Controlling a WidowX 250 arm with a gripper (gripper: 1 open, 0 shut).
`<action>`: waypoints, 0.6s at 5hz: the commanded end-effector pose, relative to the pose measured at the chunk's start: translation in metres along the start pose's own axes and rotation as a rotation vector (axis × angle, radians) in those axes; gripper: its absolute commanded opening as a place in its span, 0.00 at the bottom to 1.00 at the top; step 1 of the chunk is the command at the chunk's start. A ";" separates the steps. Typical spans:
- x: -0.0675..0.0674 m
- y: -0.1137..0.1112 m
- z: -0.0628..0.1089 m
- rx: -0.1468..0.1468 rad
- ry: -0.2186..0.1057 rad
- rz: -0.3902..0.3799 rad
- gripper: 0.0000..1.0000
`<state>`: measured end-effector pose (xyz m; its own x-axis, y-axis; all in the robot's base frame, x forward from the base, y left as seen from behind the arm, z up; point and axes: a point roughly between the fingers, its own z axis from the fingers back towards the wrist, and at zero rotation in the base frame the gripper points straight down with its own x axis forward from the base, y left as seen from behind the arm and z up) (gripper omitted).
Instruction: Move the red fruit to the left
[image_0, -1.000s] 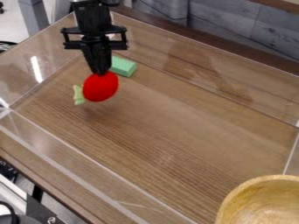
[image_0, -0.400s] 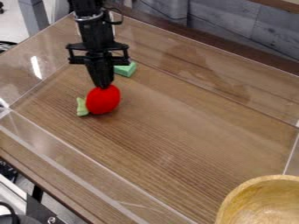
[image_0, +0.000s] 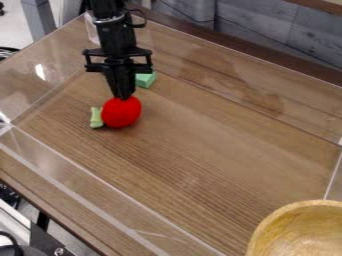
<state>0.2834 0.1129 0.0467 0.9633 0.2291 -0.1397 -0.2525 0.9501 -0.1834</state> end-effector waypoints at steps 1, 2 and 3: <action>0.000 0.005 0.021 0.000 -0.052 0.017 0.00; -0.007 -0.002 0.025 -0.006 -0.042 0.003 0.00; -0.015 -0.011 0.029 -0.011 -0.033 -0.014 0.00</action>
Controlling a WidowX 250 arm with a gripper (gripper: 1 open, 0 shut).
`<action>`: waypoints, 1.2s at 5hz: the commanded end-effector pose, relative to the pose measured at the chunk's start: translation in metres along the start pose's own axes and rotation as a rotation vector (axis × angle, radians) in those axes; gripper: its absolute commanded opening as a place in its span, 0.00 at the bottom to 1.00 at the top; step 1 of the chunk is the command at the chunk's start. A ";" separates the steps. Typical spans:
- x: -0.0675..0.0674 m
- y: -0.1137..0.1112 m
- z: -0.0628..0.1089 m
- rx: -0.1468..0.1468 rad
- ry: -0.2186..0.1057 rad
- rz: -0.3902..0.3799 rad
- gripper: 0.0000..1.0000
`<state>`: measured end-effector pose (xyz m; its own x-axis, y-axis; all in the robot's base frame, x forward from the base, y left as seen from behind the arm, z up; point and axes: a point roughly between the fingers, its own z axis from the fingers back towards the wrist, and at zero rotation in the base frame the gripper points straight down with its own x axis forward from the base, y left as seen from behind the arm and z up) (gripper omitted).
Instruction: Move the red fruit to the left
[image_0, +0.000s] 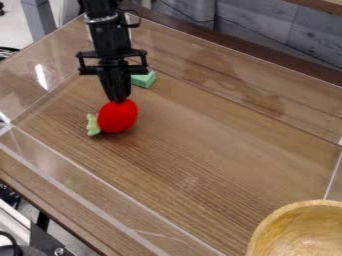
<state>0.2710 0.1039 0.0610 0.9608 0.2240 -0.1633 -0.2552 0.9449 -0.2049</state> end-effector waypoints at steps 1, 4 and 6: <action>0.002 -0.013 0.026 0.000 -0.057 0.006 0.00; 0.011 -0.015 0.032 -0.025 -0.058 0.088 1.00; 0.001 0.006 0.036 -0.042 -0.062 0.112 0.00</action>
